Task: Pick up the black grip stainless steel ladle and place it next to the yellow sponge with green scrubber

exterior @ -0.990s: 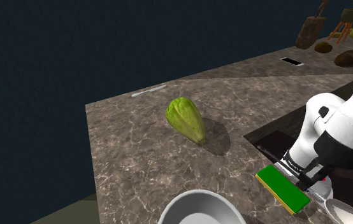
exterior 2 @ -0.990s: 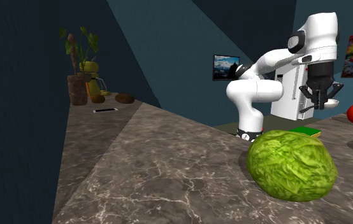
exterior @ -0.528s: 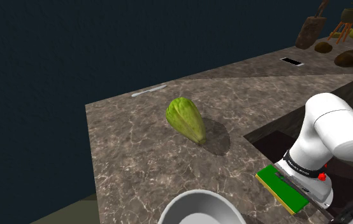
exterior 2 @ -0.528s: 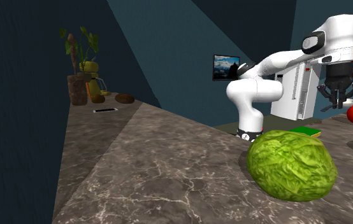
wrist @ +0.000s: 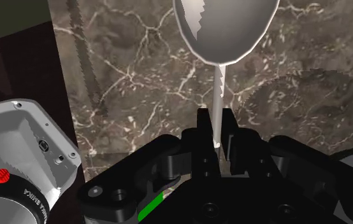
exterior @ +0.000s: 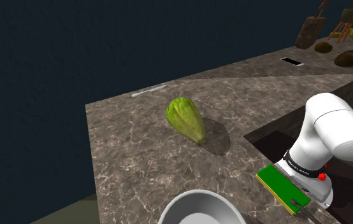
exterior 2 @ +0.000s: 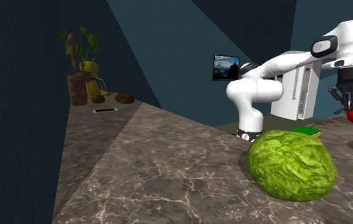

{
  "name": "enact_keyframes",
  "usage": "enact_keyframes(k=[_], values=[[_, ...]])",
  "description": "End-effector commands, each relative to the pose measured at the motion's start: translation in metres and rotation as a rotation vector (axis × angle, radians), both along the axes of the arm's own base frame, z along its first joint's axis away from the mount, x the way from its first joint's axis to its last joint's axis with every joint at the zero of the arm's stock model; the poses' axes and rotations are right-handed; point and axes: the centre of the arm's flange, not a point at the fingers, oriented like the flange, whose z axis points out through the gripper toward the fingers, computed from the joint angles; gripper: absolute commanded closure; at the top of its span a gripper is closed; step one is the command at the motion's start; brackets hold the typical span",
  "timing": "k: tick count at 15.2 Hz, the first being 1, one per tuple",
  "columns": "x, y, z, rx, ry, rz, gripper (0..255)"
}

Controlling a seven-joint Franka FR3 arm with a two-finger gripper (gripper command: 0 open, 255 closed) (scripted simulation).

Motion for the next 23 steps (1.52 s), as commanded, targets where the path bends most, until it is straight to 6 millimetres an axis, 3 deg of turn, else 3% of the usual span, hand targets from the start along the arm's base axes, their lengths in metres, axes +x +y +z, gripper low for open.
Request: enact_keyframes(k=[1,15,23], values=[[-0.001,0.002,-0.011,0.000,0.000,0.000,255],[-0.001,0.002,-0.085,0.000,0.000,0.000,255],[-0.001,0.002,-0.085,0.000,0.000,0.000,255]])
